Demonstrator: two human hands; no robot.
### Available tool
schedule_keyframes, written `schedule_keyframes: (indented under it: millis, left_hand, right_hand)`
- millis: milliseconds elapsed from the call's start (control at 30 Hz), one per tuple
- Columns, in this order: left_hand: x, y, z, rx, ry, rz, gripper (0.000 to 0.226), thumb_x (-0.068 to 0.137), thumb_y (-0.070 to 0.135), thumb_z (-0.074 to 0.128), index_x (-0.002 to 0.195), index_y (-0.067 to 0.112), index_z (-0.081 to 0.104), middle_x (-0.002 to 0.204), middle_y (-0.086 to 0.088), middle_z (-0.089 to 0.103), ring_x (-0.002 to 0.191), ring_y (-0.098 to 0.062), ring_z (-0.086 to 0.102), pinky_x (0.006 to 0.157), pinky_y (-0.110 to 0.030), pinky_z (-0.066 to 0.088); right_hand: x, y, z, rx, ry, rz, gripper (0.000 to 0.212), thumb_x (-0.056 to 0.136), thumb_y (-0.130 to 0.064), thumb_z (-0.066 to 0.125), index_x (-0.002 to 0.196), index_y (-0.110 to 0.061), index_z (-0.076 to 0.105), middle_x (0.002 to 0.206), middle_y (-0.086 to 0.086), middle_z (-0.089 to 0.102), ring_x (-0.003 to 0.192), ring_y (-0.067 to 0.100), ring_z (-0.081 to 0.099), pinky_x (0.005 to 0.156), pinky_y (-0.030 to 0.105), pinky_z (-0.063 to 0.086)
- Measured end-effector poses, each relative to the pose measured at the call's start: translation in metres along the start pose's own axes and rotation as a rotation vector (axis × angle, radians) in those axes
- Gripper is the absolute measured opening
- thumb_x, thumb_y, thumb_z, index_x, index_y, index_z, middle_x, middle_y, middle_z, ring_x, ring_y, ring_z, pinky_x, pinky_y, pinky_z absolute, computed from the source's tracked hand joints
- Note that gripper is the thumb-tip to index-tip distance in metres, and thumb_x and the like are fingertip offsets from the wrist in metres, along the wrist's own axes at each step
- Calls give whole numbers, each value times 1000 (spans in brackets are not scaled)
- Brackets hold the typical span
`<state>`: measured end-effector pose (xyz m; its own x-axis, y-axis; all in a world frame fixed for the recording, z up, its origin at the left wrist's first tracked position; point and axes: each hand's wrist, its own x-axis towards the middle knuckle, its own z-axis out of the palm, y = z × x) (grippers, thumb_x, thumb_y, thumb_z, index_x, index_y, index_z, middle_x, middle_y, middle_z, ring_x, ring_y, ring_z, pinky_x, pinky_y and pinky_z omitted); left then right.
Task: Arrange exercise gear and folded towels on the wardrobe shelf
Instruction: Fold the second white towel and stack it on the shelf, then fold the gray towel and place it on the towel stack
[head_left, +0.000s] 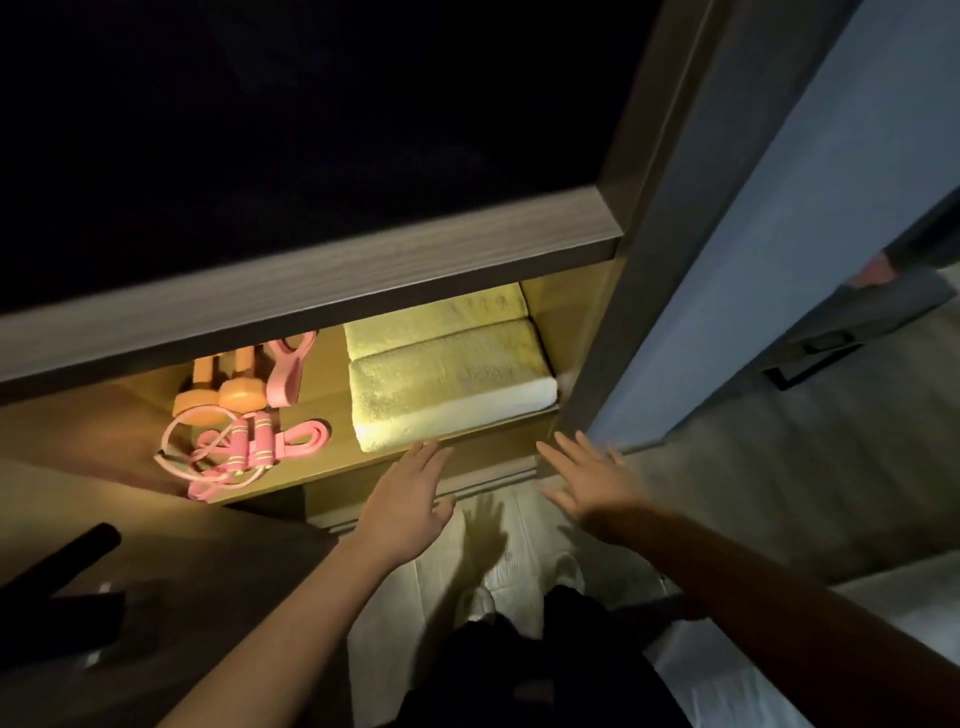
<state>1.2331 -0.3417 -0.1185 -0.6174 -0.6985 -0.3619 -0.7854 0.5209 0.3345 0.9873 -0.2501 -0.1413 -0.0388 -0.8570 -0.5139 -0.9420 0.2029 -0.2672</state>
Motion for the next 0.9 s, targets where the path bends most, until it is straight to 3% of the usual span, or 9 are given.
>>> schedule_keyframes:
  millis: [133,200,233,300,433,533,633,767,900]
  left_hand:
    - [5,39,-10,18,-28,41,65,98,40,48,154,21,21,162,0,13,149,-17,9,120,-30,12]
    - [15,63,-9,37,-48,63,65,98,40,46,154,23,19,163,0,12,149,-16,9,120,-30,13]
    - [22,77,-8,53,-60,70,65,98,41,46,154,23,19,163,1,11,149,-16,8,120,-30,13]
    - [41,109,-2,114,-87,88,64,98,42,45,154,23,19,163,0,10,150,-16,7,121,-32,14]
    - [88,187,10,228,-84,109,64,99,46,41,154,24,16,163,-1,5,150,-19,0,121,-39,10]
    - [117,253,17,242,-101,128,66,99,49,37,155,25,12,164,-1,2,150,-20,-3,120,-41,7]
    - [145,317,24,246,-108,203,67,98,50,38,155,25,12,163,0,5,150,-18,0,119,-40,9]
    - [183,387,28,268,-134,296,67,99,47,37,155,24,9,163,-2,4,150,-20,0,119,-40,8]
    - [233,449,27,265,-191,391,66,100,41,40,155,23,10,163,-4,4,150,-22,0,120,-43,9]
  right_hand:
    - [-24,29,2,37,129,-8,62,96,-52,41,153,-31,25,160,2,23,148,23,21,118,47,16]
    - [-35,50,2,-18,277,-44,59,86,-47,60,138,-20,54,141,13,54,127,31,54,99,52,45]
    - [-39,64,5,-37,334,-49,58,79,-44,71,129,-16,63,130,15,62,115,33,62,88,54,52]
    - [-45,95,5,-41,327,-39,62,72,-44,80,125,-15,66,125,15,65,110,34,65,82,56,53]
    - [-63,175,-15,-60,303,-12,58,78,-45,74,127,-15,65,126,15,65,114,37,62,86,59,50]
    - [-89,232,-39,-26,302,63,62,86,-43,68,140,-19,52,146,12,47,134,37,45,105,58,34]
    - [-112,291,-61,-114,300,83,64,88,-46,63,143,-20,47,149,14,43,137,37,40,105,62,32]
    - [-128,360,-76,-183,171,188,66,99,-57,26,155,-30,4,163,5,-3,150,28,-4,116,57,-5]
    - [-134,415,-97,-159,146,289,64,100,-55,23,155,-33,-3,164,3,-8,149,28,-12,115,58,-9]
